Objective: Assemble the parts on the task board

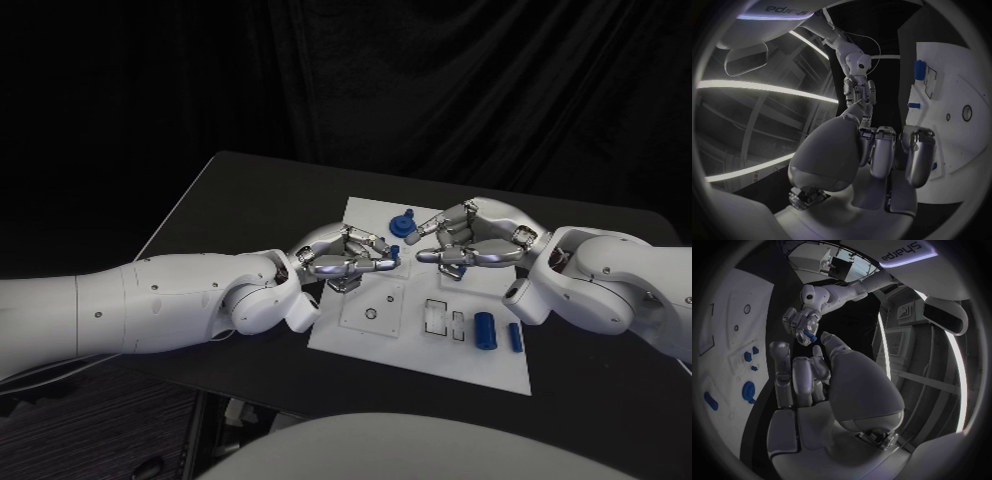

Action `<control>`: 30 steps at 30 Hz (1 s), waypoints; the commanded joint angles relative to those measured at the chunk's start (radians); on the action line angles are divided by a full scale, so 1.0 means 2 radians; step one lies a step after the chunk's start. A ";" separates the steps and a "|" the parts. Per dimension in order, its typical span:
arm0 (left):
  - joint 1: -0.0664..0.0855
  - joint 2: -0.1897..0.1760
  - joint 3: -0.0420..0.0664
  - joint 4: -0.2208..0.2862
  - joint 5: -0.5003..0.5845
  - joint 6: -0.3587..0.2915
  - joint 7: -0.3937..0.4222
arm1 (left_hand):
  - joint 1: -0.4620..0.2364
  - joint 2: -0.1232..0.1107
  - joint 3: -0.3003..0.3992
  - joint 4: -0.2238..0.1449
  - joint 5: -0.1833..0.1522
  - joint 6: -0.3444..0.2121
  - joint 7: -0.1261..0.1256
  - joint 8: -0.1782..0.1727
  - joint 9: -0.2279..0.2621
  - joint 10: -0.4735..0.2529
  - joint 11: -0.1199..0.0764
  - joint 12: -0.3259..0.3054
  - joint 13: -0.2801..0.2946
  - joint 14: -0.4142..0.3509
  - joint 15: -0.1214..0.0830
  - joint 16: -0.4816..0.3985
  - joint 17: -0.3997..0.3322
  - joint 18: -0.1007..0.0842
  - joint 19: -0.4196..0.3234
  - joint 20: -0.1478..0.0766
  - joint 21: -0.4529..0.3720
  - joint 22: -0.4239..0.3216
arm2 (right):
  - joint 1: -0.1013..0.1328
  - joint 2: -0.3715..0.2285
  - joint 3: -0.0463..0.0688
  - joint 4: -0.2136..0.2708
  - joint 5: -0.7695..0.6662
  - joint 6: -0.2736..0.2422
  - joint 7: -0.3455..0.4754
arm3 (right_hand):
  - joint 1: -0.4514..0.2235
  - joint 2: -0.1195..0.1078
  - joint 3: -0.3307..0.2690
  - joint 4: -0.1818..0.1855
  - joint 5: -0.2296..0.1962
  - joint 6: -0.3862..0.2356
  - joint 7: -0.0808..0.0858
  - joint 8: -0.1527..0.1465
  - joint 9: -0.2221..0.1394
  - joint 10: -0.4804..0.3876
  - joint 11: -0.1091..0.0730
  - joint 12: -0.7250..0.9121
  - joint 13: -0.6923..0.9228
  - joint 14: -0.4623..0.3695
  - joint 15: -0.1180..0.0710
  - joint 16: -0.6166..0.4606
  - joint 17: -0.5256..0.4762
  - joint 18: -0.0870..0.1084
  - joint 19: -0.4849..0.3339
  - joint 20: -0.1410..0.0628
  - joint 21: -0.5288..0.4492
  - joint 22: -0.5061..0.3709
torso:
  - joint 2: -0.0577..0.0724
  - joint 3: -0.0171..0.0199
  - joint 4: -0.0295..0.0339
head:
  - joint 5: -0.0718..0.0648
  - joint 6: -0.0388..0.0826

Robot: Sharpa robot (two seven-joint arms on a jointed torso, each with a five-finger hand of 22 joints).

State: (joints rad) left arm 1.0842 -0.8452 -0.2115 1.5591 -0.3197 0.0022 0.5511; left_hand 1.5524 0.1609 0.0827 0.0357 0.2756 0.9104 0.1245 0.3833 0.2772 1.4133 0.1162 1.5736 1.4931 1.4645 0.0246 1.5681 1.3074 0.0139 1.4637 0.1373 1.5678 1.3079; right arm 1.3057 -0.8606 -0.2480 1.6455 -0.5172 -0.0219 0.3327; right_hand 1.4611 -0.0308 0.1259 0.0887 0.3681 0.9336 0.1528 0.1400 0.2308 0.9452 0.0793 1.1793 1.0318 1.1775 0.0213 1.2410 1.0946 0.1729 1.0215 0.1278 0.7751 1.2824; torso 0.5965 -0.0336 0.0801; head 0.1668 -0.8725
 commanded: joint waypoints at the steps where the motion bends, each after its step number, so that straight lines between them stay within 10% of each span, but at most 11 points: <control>1: 0.001 -0.001 0.000 0.002 0.004 0.008 -0.030 | -0.002 -0.002 0.011 -0.002 0.012 -0.005 0.000 0.006 0.039 0.079 -0.028 -0.001 0.039 0.053 -0.003 0.001 0.132 -0.007 0.054 -0.003 0.002 0.131 | 0.007 -0.005 0.000 0.005 -0.060 -0.030 -0.002 | 0.016 -0.010 0.019 0.007 0.017 -0.007 0.004 0.007 -0.003 -0.087 0.006 -0.129 -0.127 -0.097 0.006 -0.098 -0.118 0.003 -0.036 0.005 -0.052 -0.018 | 0.000 0.0000 0.0001 | -0.001 0.000; 8: 0.001 -0.003 0.000 0.002 0.004 0.011 -0.037 | -0.018 -0.018 0.042 -0.001 0.042 -0.014 0.002 0.013 0.061 0.079 -0.027 -0.001 0.039 0.053 -0.003 0.001 0.132 -0.007 0.054 -0.003 0.002 0.131 | 0.026 -0.007 0.000 0.009 -0.136 -0.052 -0.031 | 0.034 -0.026 0.044 0.010 0.043 -0.027 0.020 0.012 -0.009 -0.125 0.029 -0.239 -0.226 -0.144 0.025 -0.141 -0.174 0.001 -0.070 0.020 -0.083 -0.025 | 0.000 0.0002 -0.0001 | -0.001 0.000; 30: 0.001 -0.004 0.000 -0.003 0.004 0.020 -0.041 | -0.030 -0.031 0.075 0.000 0.055 -0.030 0.004 0.027 0.086 0.079 -0.025 -0.001 0.039 0.053 -0.001 0.001 0.132 -0.007 0.054 -0.001 0.002 0.131 | 0.030 0.023 0.000 -0.004 -0.244 -0.045 -0.064 | 0.039 -0.026 0.043 0.019 0.011 -0.043 0.027 0.030 -0.022 -0.132 0.039 -0.304 -0.316 -0.136 0.032 -0.123 -0.217 0.004 -0.057 0.029 -0.093 -0.025 | 0.001 0.0003 0.0005 | -0.005 0.000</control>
State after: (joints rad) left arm 1.0842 -0.8535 -0.2115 1.5519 -0.3193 0.0222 0.4678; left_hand 1.4967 0.1056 0.2285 0.0361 0.3797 0.8572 0.1321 0.3884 0.2771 1.4105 0.1129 1.5692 1.3098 1.4650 0.0250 1.5681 1.3074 0.0138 1.4638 0.1374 1.5678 1.3077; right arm 1.3682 -0.8157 -0.2480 1.6382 -0.9548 -0.1193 0.2250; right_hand 1.5332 -0.0879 0.2107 0.1209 0.3933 0.8486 0.2059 0.1958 0.1877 0.6747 0.1571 0.5766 0.4030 0.8986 0.0822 0.9923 0.6617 0.1721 0.9010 0.1876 0.5949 1.2320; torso 0.5970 -0.0338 0.0814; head 0.1561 -0.8725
